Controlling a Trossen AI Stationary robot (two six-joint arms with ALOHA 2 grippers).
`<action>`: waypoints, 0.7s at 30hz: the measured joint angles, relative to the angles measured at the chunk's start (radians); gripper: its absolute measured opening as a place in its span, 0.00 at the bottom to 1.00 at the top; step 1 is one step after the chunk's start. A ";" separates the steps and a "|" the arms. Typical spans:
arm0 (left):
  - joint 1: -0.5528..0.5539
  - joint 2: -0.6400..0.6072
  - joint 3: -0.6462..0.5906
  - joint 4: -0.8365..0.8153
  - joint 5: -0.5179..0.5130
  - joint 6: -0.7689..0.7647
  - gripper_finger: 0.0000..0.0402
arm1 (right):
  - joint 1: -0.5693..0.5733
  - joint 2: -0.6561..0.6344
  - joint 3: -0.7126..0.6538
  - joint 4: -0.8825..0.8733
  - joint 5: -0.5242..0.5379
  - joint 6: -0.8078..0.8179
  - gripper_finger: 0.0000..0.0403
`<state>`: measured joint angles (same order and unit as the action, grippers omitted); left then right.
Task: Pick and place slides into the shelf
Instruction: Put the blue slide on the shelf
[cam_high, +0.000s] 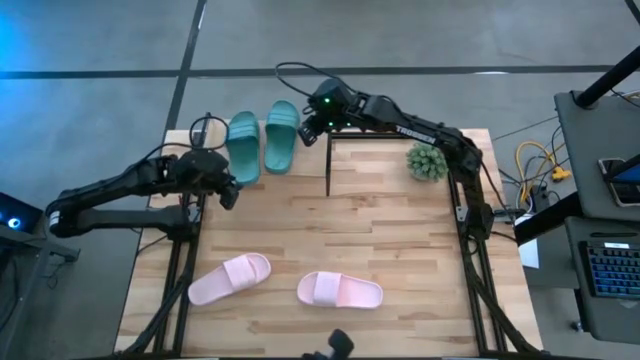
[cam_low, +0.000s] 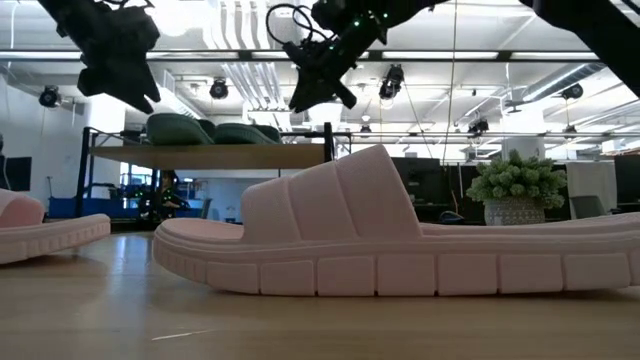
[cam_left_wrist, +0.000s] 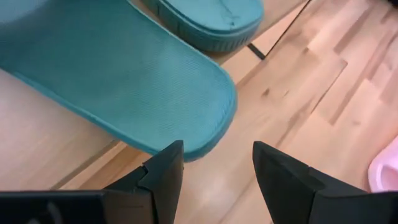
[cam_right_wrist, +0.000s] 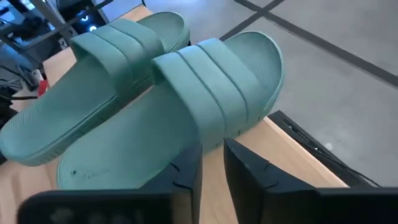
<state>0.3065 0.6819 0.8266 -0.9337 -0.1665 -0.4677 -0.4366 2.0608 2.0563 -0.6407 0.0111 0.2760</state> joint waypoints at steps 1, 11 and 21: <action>0.000 -0.006 0.004 0.002 0.000 -0.003 0.44 | 0.000 0.003 0.000 0.002 -0.006 0.004 0.13; -0.065 -0.037 0.002 0.046 0.078 -0.051 0.44 | 0.000 0.001 0.000 0.064 -0.011 0.011 0.07; -0.121 0.097 -0.030 0.040 -0.098 -0.052 0.44 | 0.000 -0.002 0.000 0.069 -0.011 0.013 0.07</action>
<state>0.1859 0.7793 0.7966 -0.8934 -0.2650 -0.5196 -0.4370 2.0583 2.0567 -0.5713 0.0006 0.2886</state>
